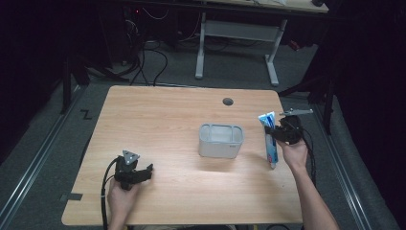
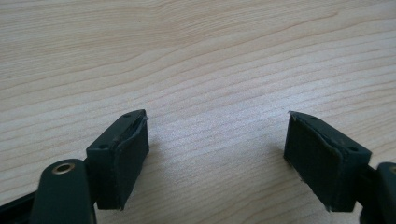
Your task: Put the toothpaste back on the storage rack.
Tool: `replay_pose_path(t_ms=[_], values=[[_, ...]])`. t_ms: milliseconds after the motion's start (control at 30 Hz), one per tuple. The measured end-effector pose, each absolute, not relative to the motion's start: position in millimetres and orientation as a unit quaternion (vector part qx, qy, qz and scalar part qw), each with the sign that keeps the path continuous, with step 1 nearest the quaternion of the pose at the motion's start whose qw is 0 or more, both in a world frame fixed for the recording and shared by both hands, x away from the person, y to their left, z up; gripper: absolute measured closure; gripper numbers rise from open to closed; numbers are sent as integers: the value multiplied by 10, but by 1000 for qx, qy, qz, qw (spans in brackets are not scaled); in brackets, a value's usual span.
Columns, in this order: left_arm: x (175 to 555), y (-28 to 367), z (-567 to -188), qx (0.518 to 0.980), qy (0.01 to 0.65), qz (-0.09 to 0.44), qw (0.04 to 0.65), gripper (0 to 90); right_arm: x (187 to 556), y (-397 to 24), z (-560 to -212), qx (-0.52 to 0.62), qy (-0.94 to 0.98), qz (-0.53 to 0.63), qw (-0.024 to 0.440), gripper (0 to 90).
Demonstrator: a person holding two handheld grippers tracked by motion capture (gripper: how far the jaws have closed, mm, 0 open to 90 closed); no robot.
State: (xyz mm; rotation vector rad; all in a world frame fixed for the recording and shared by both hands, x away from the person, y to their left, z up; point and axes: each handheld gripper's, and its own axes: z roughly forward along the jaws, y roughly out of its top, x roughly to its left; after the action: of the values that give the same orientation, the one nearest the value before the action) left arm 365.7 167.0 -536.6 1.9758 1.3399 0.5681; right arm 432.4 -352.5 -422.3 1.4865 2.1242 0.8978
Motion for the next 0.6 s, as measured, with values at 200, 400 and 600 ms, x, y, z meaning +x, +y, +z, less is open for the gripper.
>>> replay_pose_path(t_ms=[200,400,600], values=[[3657,1670,-5366,758,514,218,337,223,4270,-3491,-4151,517,758,347,195,729],[3657,1670,-5366,758,514,218,337,223,4206,-3469,-4039,506,754,369,196,729],[3657,1670,-5366,758,514,218,337,223,4174,-3455,-3927,498,752,388,190,728]])
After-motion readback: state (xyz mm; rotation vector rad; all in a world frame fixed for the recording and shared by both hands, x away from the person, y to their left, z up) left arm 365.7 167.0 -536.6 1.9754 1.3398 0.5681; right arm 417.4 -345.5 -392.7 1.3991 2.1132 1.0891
